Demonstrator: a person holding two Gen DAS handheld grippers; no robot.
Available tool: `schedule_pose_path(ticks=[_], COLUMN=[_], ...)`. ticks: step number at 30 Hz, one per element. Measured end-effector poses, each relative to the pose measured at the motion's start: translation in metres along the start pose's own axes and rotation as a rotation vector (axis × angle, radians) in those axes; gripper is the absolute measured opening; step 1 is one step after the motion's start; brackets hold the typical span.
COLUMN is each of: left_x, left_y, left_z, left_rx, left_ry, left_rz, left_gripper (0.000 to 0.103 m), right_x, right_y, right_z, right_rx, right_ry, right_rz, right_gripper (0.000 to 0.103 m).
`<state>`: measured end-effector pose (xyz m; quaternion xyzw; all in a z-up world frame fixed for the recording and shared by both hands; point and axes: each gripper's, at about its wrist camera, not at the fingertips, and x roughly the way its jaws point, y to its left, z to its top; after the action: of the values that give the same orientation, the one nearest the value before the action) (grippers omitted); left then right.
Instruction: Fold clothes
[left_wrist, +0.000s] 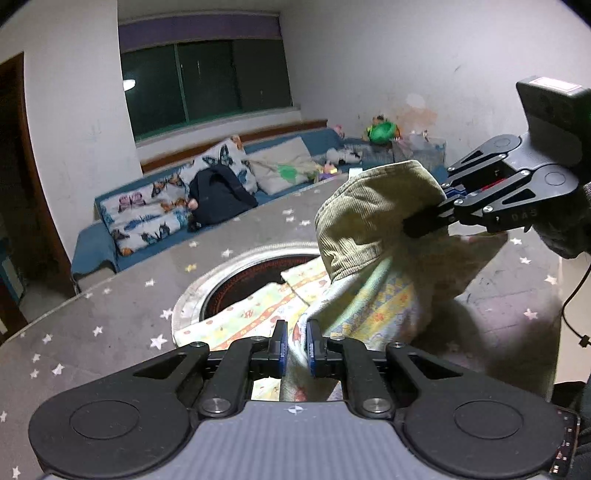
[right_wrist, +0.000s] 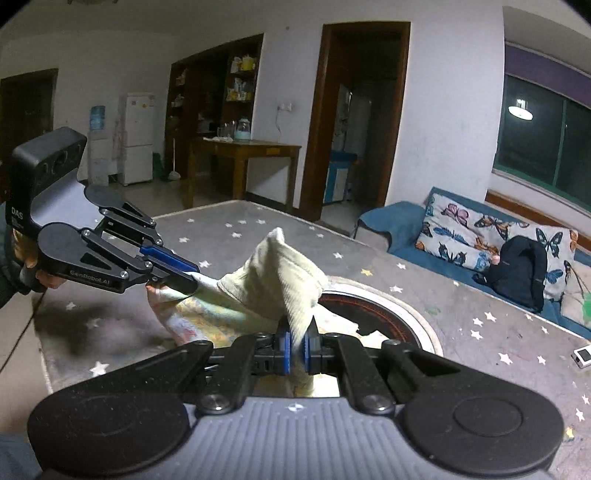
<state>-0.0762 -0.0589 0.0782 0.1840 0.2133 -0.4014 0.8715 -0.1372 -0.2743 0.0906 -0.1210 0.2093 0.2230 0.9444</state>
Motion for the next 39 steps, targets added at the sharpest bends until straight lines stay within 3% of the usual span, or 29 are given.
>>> schedule_pose_path(ticks=[6, 13, 19, 22, 26, 32, 35, 39], left_x=[0.029, 0.074, 0.133, 0.147, 0.144, 0.131, 0.123, 0.122], left_y=[0.019, 0.055, 0.080, 0.088, 0.097, 0.108, 0.102, 0.079], left_z=[0.008, 0.025, 0.027, 0.019, 0.008, 0.008, 0.018, 0.023], left_rx=[-0.017, -0.046, -0.124, -0.152, -0.196, -0.262, -0.287, -0.274], left_ry=[0.036, 0.041, 0.115, 0.147, 0.152, 0.117, 0.074, 0.090], left_rz=[0.011, 0.104, 0.189, 0.236, 0.258, 0.315, 0.279, 0.207], left_gripper=[0.011, 0.009, 0.009, 0.009, 0.012, 0.013, 0.013, 0.014], right_x=[0.026, 0.077, 0.149, 0.177, 0.173, 0.136, 0.127, 0.141], right_y=[-0.016, -0.047, -0.065, -0.074, -0.093, -0.132, -0.136, -0.130], right_z=[0.004, 0.030, 0.043, 0.036, 0.021, -0.025, -0.037, -0.034], right_rx=[-0.002, -0.039, -0.067, -0.027, 0.043, 0.194, 0.218, 0.241], right_ry=[0.027, 0.048, 0.113, 0.161, 0.162, 0.208, 0.196, 0.195], right_rz=[-0.006, -0.049, -0.108, -0.122, -0.179, -0.239, -0.258, -0.219], right_gripper=[0.005, 0.005, 0.006, 0.019, 0.033, 0.035, 0.034, 0.033])
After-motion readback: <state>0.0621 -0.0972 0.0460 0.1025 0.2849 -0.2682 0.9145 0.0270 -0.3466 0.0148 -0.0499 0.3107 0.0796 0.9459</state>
